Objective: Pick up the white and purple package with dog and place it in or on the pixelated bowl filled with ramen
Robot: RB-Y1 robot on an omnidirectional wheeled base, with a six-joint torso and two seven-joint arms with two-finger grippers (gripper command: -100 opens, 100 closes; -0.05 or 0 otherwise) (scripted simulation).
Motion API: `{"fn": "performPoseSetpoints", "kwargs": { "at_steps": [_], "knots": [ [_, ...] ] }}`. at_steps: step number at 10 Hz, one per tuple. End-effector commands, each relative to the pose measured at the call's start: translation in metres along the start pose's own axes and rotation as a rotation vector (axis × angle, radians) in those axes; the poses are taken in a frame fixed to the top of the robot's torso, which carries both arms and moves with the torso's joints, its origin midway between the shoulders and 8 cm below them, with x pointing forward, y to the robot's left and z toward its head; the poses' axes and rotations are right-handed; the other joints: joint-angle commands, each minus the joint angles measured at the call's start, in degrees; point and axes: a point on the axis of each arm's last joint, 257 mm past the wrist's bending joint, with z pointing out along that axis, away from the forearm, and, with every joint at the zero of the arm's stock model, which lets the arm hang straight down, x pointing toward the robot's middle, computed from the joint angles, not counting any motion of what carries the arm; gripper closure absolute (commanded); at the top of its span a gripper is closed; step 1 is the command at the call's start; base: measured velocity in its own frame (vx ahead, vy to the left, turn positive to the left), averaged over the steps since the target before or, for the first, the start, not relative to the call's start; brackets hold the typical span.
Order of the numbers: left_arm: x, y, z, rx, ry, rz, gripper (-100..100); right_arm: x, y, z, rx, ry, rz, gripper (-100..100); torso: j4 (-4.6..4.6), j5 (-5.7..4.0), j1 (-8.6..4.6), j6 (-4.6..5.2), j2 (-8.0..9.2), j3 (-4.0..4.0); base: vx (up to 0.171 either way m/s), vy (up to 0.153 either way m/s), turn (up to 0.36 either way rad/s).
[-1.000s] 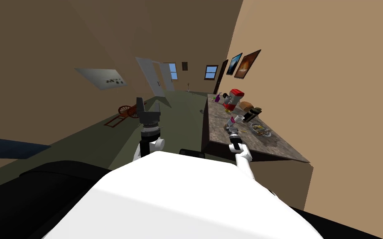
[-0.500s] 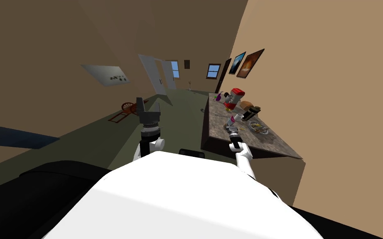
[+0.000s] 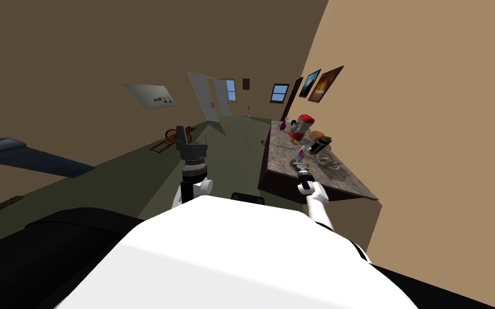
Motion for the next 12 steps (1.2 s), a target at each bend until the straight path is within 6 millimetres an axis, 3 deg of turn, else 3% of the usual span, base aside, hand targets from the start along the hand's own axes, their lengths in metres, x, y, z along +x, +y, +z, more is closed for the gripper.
{"fn": "performPoseSetpoints", "kwargs": {
  "at_steps": [1,5,12],
  "knots": [
    [0.000,0.000,0.000,0.000,0.000,0.000,0,-0.004,-0.006,0.006,0.009,0.011,-0.017,100,0.00,0.00,0.00,0.00,0.00,0.00,-0.220,-0.098,0.114],
    [0.000,0.000,0.000,0.000,0.000,0.000,0,-0.027,-0.030,0.019,0.029,0.005,-0.033,100,0.01,0.06,-0.09,0.06,-0.25,-0.10,-0.113,-0.136,0.056],
    [0.000,0.000,0.000,0.000,0.000,0.000,0,-0.071,-0.077,0.032,0.061,-0.030,-0.002,100,-0.04,0.07,0.05,0.05,-0.75,-0.36,0.034,-0.110,0.006]
  ]
}}
